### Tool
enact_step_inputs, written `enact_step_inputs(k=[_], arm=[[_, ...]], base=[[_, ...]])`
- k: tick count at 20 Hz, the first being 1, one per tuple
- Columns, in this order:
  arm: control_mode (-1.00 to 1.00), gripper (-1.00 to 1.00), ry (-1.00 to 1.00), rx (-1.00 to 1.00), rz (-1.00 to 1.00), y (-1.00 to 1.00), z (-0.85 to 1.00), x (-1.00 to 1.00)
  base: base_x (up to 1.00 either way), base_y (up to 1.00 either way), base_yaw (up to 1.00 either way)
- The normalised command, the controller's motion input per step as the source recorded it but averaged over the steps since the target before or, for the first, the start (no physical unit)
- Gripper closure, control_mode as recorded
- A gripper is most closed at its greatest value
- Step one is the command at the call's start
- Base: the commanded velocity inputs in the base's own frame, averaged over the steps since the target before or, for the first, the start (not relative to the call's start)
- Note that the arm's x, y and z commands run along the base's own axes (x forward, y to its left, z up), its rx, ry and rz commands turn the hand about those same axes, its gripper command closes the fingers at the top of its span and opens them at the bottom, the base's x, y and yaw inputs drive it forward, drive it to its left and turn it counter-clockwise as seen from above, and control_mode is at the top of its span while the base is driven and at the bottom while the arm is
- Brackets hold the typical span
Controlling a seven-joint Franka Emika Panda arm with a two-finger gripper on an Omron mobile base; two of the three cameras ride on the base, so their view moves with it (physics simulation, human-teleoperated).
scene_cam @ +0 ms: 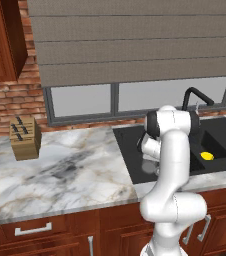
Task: Move any existing items from the left basin to the right basin for drying. Then move the glass cup from the counter to the left basin of the sink for washing.
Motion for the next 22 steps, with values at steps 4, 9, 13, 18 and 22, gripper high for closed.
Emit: enact_step_inputs(k=[4,9,13,18,22], arm=[[-1.00,-1.00,-0.02,0.02,0.01,0.00,0.03,0.00],[-1.00,-1.00,-0.01,0.00,0.00,-0.01,0.18,-0.02],[-1.00,-1.00,-0.03,0.00,0.00,0.00,0.42,-0.08],[-1.00,-1.00,0.00,0.00,0.00,0.00,0.47,-0.05],[-1.00,-1.00,0.00,0.00,0.00,0.01,0.51,-0.02]], base=[[0.00,0.00,0.00],[0.00,0.00,0.00],[0.00,0.00,0.00],[0.00,0.00,0.00],[0.00,0.00,0.00]])
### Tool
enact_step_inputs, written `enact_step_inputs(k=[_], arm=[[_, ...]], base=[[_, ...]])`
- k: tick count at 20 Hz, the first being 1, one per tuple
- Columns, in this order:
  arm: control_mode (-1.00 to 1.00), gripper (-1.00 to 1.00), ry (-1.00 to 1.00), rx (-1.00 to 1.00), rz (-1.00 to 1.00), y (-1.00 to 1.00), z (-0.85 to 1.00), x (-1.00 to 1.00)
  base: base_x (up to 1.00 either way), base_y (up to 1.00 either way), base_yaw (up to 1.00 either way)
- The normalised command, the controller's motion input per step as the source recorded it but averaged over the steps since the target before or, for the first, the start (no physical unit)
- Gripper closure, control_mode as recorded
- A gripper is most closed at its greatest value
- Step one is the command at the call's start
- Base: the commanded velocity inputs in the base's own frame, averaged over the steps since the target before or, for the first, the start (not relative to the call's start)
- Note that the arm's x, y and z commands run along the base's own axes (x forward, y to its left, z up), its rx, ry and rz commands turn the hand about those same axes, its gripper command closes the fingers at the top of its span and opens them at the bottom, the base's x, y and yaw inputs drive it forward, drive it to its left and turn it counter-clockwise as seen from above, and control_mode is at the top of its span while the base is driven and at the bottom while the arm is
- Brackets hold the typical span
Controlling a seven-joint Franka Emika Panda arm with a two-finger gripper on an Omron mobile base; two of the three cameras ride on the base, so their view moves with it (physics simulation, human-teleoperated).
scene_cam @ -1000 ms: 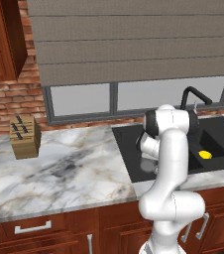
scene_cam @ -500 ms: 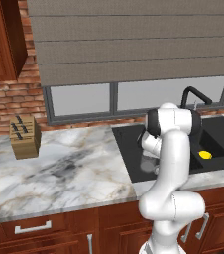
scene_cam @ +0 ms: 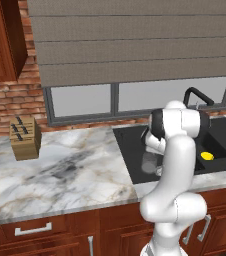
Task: Move any existing items from the left basin to the right basin for drying. Then move the glass cup from the counter to the left basin of the sink for washing.
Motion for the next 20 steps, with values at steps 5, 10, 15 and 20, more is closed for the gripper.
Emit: enact_step_inputs(k=[5,10,15,20], arm=[[-1.00,-1.00,0.00,0.00,0.00,0.07,0.55,0.00],[-1.00,-1.00,0.00,0.00,0.00,0.08,0.50,0.00],[-1.00,-1.00,0.00,0.00,0.00,0.10,0.48,-0.01],[-1.00,-1.00,0.02,0.00,0.00,0.15,0.44,-0.10]], base=[[0.00,0.00,0.00],[0.00,0.00,0.00],[0.00,0.00,0.00],[0.00,0.00,0.00]])
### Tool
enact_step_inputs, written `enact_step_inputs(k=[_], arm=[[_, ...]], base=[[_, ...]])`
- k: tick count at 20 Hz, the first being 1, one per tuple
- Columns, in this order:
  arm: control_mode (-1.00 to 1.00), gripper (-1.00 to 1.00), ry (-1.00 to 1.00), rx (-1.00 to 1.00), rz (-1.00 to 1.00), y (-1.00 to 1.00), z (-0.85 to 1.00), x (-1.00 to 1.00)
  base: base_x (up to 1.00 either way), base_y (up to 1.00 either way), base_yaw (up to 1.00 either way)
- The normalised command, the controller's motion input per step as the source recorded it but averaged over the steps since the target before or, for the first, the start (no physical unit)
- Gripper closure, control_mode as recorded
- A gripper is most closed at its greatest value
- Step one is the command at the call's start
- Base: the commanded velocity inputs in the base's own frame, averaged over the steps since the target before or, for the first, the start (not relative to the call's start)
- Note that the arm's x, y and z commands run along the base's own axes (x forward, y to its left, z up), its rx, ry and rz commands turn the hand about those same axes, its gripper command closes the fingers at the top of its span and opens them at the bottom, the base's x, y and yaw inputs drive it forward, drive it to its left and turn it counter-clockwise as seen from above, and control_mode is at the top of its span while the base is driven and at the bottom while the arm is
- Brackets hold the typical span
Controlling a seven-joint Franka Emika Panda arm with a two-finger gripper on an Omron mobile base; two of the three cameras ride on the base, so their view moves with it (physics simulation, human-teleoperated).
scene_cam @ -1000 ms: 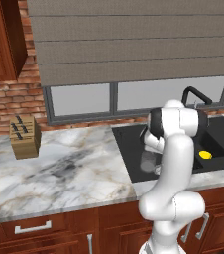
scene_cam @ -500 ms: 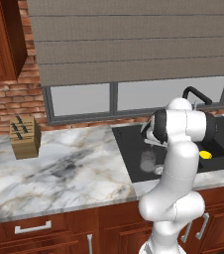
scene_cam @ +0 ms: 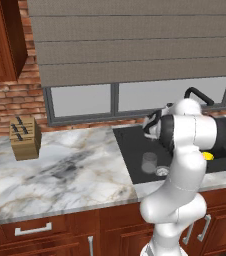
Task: Move any existing items from the left basin to the right basin for drying. Then move the glass cup from the counter to the left basin of the sink for washing.
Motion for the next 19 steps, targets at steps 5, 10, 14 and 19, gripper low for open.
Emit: enact_step_inputs(k=[5,10,14,19], arm=[[-1.00,-1.00,0.03,0.00,-0.01,0.16,0.40,-0.17],[-1.00,-1.00,0.03,0.00,-0.01,0.14,0.36,-0.19],[-1.00,-1.00,0.01,0.00,-0.01,0.13,0.38,-0.24],[-1.00,-1.00,0.01,0.00,-0.01,0.16,0.36,-0.26]], base=[[0.00,0.00,0.00],[0.00,0.00,0.00],[0.00,0.00,0.00],[0.00,0.00,0.00]])
